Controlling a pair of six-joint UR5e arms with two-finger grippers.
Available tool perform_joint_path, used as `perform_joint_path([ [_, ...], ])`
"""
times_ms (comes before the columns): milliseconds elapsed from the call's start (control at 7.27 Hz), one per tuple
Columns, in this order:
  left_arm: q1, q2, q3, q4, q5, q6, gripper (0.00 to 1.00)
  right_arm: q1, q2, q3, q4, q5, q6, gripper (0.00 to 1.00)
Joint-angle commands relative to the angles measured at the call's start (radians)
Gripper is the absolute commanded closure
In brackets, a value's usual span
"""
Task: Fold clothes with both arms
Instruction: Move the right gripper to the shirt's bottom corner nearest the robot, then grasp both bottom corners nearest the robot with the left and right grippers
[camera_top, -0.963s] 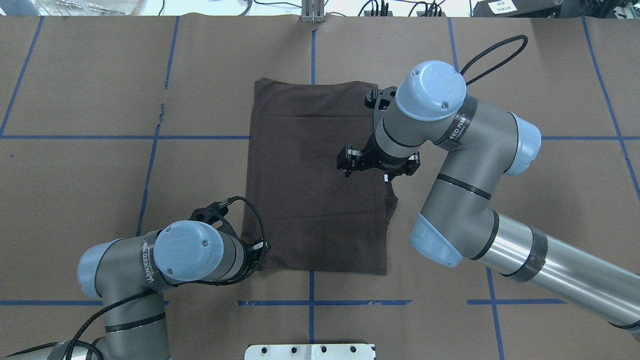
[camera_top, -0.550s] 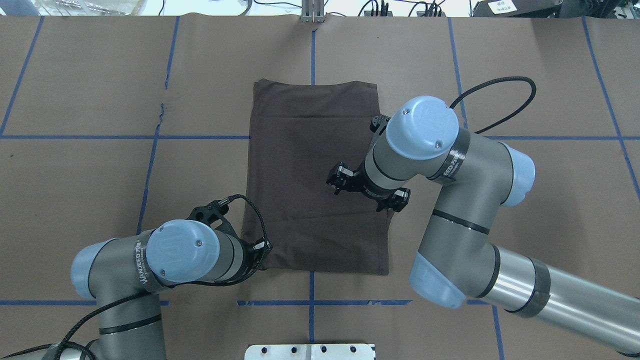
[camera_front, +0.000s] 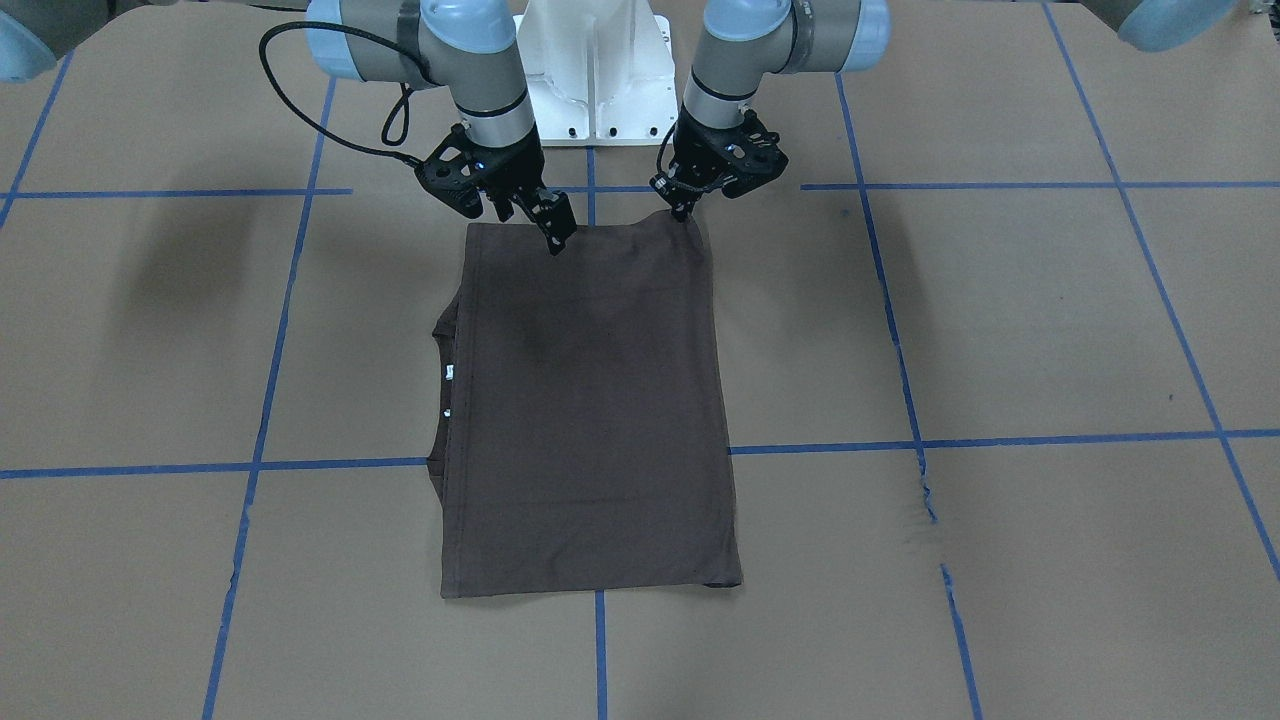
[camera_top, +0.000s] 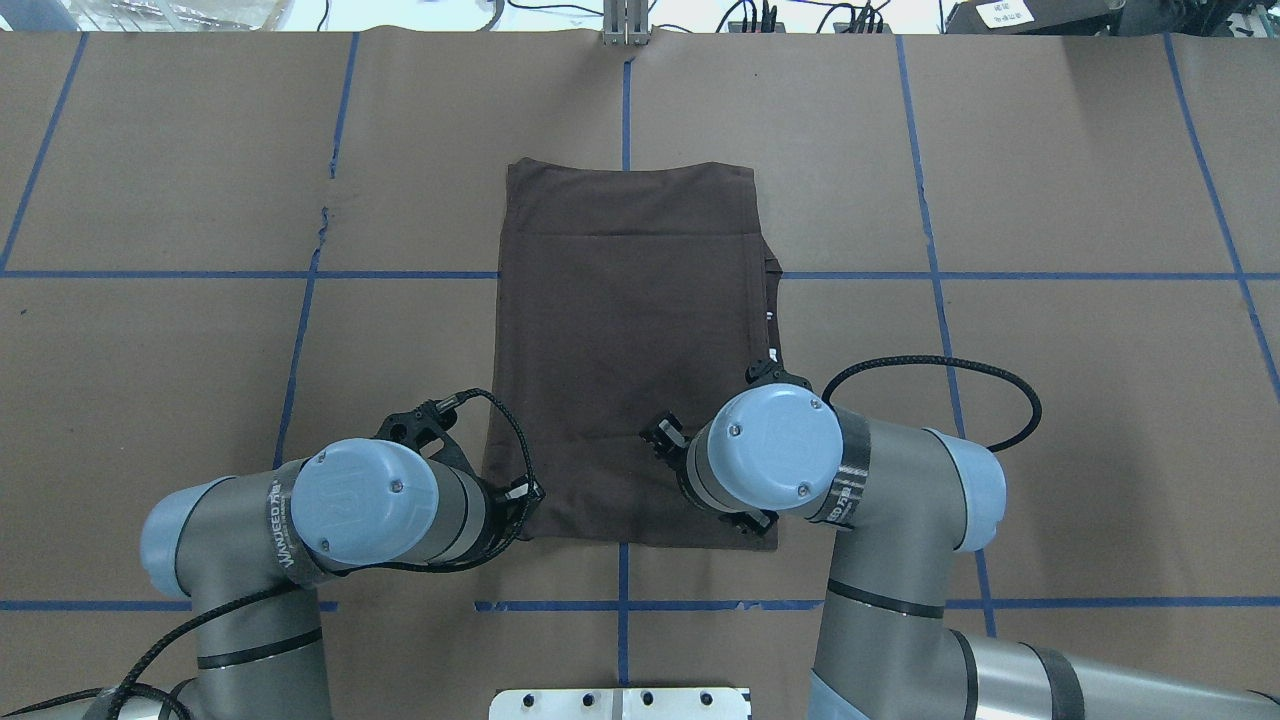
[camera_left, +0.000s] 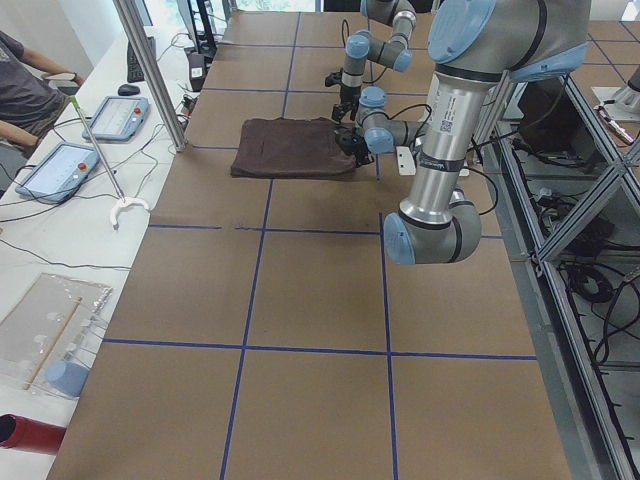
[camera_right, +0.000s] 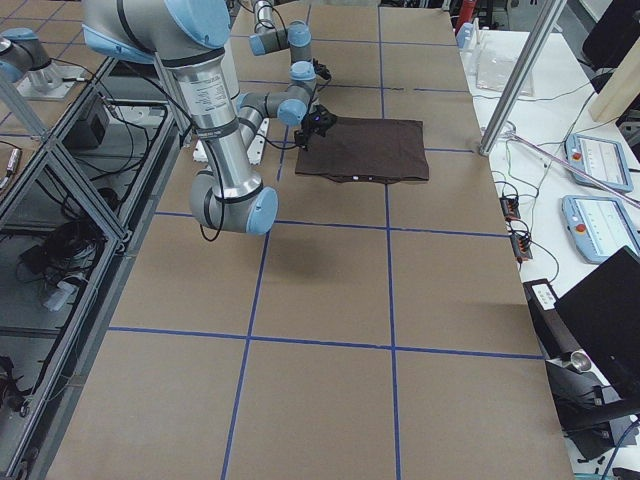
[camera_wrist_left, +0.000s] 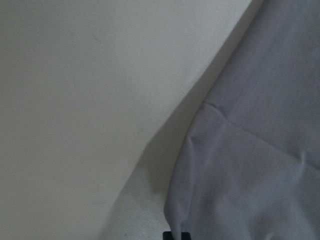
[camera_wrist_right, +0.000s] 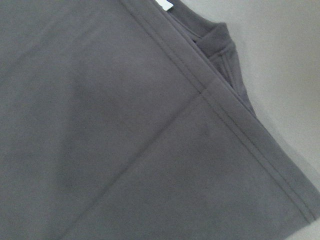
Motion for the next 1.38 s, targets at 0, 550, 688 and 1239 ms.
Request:
perform_joint_path([
  [0, 0.001, -0.003, 0.0, 0.0, 0.0, 0.0, 1.0, -0.065, -0.046, -0.007, -0.003, -0.031, 0.059, 0.0],
  [550, 0.001, -0.004, -0.001, 0.0, 0.0, 0.0, 1.0, -0.073, -0.045, -0.038, -0.003, -0.031, 0.059, 0.0],
  [688, 0.001, -0.004, -0.001, 0.0, 0.0, 0.0, 1.0, -0.066, -0.043, -0.041, -0.002, -0.031, 0.058, 0.0],
  [1239, 0.001, -0.004, -0.001, 0.0, 0.0, 0.0, 1.0, -0.055, -0.032, -0.051, 0.004, -0.032, 0.05, 0.0],
])
